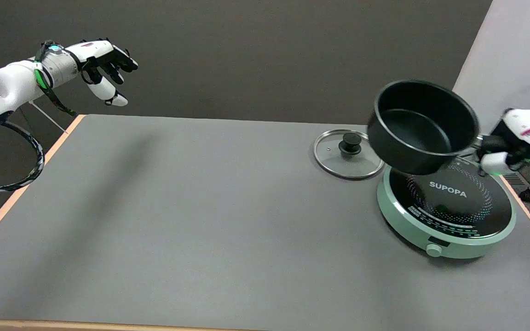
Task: Place the pot onto the table.
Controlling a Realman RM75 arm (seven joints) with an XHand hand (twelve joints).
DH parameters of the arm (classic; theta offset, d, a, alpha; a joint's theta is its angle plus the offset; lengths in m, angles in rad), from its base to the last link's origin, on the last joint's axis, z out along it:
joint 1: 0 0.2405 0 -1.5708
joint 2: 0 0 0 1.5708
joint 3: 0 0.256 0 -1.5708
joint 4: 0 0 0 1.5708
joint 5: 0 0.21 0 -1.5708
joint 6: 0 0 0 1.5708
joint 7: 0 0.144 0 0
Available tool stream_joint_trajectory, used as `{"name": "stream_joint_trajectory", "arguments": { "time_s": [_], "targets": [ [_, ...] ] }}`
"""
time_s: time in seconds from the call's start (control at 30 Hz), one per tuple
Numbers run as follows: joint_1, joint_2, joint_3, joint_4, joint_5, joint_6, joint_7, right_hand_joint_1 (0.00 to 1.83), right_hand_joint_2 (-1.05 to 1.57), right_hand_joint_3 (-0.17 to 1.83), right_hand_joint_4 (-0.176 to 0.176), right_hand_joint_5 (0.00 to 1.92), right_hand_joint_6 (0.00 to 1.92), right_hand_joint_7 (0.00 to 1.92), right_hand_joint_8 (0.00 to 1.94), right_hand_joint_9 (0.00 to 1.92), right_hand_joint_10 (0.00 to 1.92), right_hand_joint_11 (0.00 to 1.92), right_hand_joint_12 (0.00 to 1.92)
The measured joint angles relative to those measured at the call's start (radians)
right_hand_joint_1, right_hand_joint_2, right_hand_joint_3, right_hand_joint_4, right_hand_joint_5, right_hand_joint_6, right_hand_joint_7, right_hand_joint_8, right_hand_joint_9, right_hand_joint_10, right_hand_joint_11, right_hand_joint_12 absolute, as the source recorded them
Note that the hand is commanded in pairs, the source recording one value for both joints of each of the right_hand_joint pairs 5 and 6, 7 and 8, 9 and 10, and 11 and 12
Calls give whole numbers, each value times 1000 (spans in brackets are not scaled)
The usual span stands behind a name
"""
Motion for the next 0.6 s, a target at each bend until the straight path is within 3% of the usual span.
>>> {"name": "stream_joint_trajectory", "arguments": {
  "time_s": [0.6],
  "targets": [
    [340,133,-312,7,-18,-92,51,1140,1024,1129,-91,1805,1805,1805,1805,1805,1805,1805,1805]
  ]
}}
